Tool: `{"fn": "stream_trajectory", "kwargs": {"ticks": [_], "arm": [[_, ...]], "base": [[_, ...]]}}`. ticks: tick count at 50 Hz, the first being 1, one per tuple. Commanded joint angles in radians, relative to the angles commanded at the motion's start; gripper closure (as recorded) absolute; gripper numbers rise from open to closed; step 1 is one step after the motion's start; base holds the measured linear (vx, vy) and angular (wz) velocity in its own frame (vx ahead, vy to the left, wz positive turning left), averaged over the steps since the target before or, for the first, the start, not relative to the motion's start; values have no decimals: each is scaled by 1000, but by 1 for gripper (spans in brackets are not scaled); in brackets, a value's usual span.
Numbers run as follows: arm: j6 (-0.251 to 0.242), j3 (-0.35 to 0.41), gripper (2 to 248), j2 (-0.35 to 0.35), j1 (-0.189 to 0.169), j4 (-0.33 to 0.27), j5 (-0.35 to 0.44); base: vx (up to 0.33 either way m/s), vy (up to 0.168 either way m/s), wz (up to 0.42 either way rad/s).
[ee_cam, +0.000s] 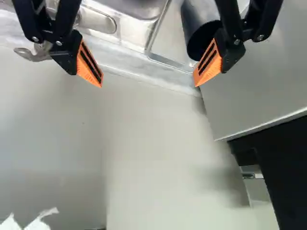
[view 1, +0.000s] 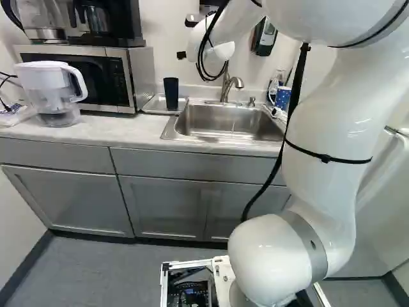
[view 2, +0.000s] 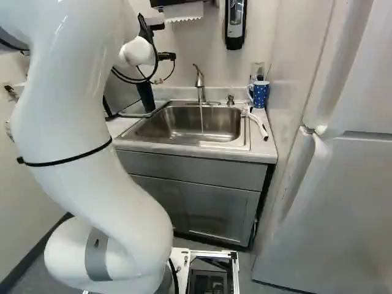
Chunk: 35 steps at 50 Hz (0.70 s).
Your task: Rinse the cup and place it in the tray
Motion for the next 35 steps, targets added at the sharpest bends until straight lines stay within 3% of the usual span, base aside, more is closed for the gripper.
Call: {"fn": "stream_trajectory", "kwargs": {"ticks": [35], "arm": [[0, -60, 3, -12, -80, 0, -60]], "base": [[0, 0, 0]]}}
